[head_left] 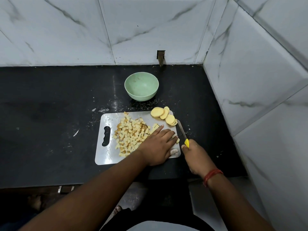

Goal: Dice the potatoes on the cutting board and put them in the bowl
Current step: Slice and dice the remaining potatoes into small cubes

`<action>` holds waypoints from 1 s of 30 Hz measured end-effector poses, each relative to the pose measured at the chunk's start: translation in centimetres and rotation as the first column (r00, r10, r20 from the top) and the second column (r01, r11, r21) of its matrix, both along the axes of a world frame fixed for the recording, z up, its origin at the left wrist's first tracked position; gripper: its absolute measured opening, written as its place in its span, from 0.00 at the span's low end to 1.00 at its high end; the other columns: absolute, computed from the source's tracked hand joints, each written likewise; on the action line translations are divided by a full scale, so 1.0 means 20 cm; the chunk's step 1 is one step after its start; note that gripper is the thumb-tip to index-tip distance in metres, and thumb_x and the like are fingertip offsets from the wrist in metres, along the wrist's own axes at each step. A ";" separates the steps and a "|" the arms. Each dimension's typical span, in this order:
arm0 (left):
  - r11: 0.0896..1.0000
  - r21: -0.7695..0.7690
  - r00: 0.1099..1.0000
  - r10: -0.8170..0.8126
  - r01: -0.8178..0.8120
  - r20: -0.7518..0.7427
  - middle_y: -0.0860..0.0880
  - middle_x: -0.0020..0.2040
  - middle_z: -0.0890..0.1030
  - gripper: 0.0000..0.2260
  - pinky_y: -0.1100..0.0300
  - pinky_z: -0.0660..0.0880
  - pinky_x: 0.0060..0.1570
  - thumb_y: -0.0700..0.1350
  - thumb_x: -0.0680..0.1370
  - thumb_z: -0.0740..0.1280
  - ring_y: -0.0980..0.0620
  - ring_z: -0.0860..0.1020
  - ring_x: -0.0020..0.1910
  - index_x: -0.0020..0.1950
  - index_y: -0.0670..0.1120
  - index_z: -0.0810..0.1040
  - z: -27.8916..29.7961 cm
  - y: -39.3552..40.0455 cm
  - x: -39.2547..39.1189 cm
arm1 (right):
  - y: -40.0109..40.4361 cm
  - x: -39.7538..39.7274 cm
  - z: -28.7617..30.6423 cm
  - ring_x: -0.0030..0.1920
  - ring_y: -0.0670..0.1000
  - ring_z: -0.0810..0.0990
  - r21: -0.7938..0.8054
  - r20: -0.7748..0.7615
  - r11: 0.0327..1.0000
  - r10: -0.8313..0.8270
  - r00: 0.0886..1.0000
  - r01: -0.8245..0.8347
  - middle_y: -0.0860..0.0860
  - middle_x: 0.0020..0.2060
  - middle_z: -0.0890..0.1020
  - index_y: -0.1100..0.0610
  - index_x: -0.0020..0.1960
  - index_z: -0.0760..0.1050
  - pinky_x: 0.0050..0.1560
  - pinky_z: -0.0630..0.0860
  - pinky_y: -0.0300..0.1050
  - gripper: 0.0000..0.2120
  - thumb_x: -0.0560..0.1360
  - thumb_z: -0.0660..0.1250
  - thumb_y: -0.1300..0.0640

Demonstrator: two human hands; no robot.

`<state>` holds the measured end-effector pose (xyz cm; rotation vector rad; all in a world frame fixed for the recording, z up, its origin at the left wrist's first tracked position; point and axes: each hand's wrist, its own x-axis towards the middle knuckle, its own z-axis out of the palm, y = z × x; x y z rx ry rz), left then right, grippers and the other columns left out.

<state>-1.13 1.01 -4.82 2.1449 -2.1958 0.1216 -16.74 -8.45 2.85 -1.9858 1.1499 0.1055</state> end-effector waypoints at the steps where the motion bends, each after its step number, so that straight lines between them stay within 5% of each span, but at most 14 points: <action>1: 1.000 -0.012 1.000 0.006 -0.005 0.019 0.43 0.69 0.75 0.28 0.42 0.56 0.80 0.59 0.85 0.49 0.42 0.71 0.70 0.76 0.44 0.71 0.00 0.00 0.01 | 0.00 0.00 0.00 0.34 0.50 0.72 0.005 0.005 1.000 -0.004 1.000 0.004 0.52 0.36 0.74 0.55 0.44 0.67 0.34 0.65 0.44 0.10 0.82 0.57 0.53; 5: 0.995 -0.066 0.993 0.082 -0.076 0.085 0.43 0.62 0.76 0.30 0.42 0.58 0.79 0.60 0.86 0.50 0.43 0.74 0.62 0.76 0.40 0.70 -0.02 0.05 0.00 | 0.00 0.00 -0.01 0.34 0.50 0.72 -0.015 -0.024 1.000 0.021 0.999 -0.021 0.52 0.36 0.73 0.56 0.44 0.66 0.34 0.65 0.44 0.10 0.82 0.57 0.53; 18: 0.980 -0.157 0.993 0.121 -0.119 0.006 0.42 0.68 0.76 0.25 0.49 0.54 0.80 0.56 0.86 0.57 0.44 0.73 0.66 0.71 0.37 0.76 -0.06 0.16 -0.06 | 0.07 0.01 -0.08 0.48 0.58 0.79 -0.121 -0.327 0.961 0.198 0.924 -0.249 0.60 0.51 0.79 0.61 0.59 0.67 0.41 0.67 0.44 0.08 0.81 0.55 0.61; 24: 0.978 -0.132 0.986 0.158 -0.163 -0.043 0.42 0.70 0.75 0.27 0.48 0.55 0.80 0.57 0.86 0.54 0.44 0.72 0.68 0.74 0.37 0.74 -0.05 0.14 -0.05 | 0.07 0.10 -0.09 0.56 0.60 0.79 -0.070 -0.410 0.968 0.191 0.892 -0.240 0.61 0.57 0.78 0.63 0.67 0.62 0.52 0.73 0.49 0.18 0.78 0.57 0.65; 30: 0.978 -0.106 0.983 0.174 -0.178 -0.052 0.42 0.72 0.73 0.29 0.47 0.56 0.81 0.57 0.86 0.52 0.43 0.71 0.70 0.76 0.38 0.71 -0.07 0.14 -0.05 | 0.12 -0.05 -0.15 0.51 0.59 0.81 -0.112 -0.343 0.965 0.188 0.920 -0.239 0.60 0.52 0.81 0.60 0.58 0.64 0.46 0.73 0.47 0.07 0.80 0.55 0.61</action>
